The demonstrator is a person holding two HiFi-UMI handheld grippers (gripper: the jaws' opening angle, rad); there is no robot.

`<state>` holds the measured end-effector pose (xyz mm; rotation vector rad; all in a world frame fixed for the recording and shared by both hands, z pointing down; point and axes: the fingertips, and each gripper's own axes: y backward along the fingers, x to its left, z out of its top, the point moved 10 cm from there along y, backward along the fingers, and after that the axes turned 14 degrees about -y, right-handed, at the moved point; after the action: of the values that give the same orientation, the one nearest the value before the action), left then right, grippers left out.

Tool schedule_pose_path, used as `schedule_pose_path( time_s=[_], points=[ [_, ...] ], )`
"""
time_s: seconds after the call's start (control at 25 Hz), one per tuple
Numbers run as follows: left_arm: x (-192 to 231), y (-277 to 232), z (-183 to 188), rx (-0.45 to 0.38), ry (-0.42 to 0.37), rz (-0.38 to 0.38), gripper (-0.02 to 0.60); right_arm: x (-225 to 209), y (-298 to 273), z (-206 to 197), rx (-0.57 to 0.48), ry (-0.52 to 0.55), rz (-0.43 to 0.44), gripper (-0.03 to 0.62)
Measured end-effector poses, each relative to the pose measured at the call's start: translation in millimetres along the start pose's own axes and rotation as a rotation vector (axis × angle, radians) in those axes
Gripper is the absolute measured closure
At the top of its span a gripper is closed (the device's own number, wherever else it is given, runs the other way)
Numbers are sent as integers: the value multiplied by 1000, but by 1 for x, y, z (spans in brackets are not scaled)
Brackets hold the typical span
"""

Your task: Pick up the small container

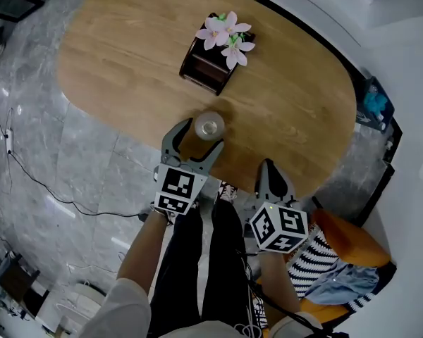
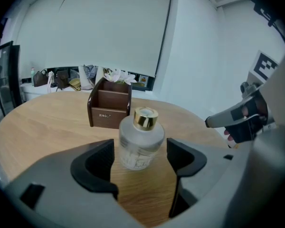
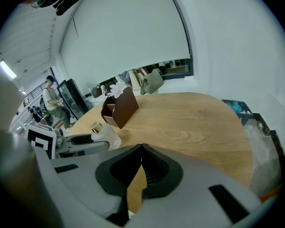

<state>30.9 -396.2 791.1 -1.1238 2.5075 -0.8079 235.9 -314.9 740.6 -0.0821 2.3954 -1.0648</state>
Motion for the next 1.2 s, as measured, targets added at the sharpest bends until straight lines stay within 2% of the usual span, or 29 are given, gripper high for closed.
schedule_pose_path(
  time_s=[0.52,0.88,1.2],
  points=[
    [0,-23,6,-26,-27,24,244,-19,-14,6,29,-14,0,571],
    [2,-28,8,-53,-69,9,245,-27,-16,7,43,-17,10,571],
    [-7,-15,17,-62,-44,-11,247,-26,-10,7,39,-15,12,571]
  ],
)
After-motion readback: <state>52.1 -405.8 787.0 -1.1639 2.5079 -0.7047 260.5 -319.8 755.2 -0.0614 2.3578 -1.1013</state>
